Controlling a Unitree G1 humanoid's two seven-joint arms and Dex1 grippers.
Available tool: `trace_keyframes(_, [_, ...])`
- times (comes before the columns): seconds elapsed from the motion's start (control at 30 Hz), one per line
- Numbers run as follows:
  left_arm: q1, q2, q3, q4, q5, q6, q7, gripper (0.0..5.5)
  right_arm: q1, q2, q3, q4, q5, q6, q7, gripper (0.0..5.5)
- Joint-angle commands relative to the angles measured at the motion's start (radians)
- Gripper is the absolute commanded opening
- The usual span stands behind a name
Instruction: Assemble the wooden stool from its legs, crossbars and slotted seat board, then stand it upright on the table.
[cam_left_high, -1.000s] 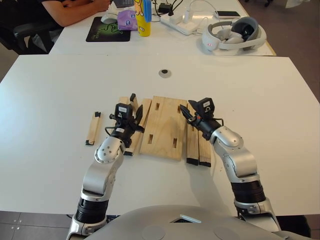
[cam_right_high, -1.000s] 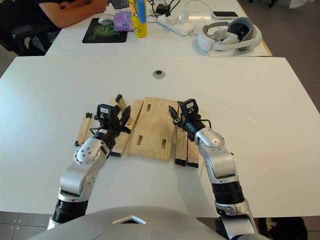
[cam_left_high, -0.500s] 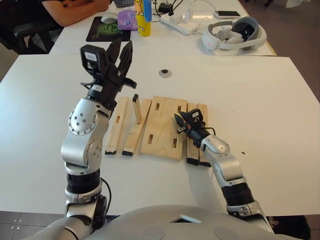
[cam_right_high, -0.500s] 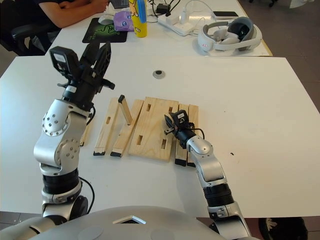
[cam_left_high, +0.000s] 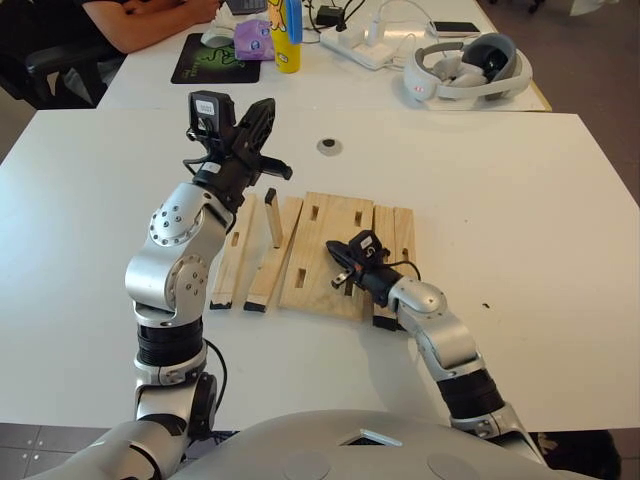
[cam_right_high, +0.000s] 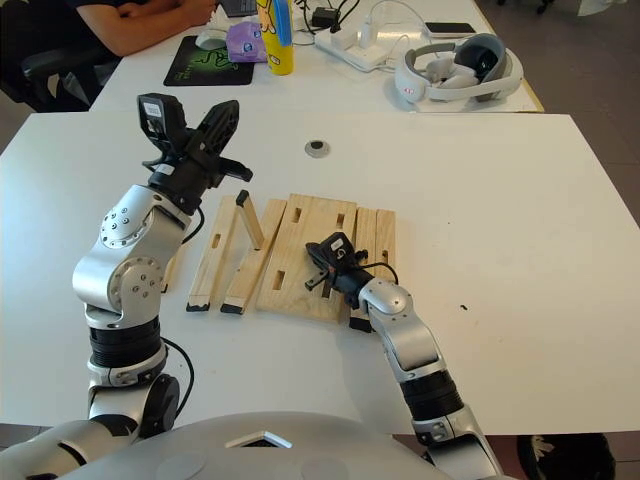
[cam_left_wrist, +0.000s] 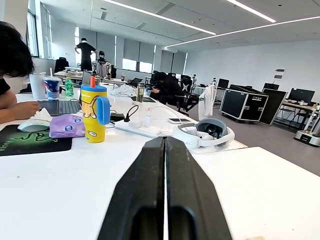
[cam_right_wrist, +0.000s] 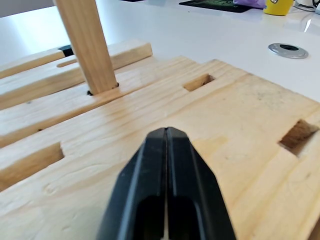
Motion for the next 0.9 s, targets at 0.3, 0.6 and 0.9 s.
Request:
trace_keyframes(0.3, [-0.182, 0.006, -0.029, 0.002, 0.009, 0.006, 0.003, 0.03, 0.005, -0.019, 0.032, 0.026, -0.018, 0.049, 0.02, 0.0])
trace_keyframes(0.6, [0.035, 0.092, -0.117, 0.113, 0.063, 0.239, -0.012, 0.03, -0.005, -0.025, 0.042, 0.013, -0.013, 0.063, 0.027, 0.0])
trace_keyframes(0.9, [-0.046, 0.02, -0.099, 0.049, 0.058, 0.166, 0.007, 0.03, -0.005, -0.027, 0.042, 0.017, -0.012, 0.064, 0.028, 0.0])
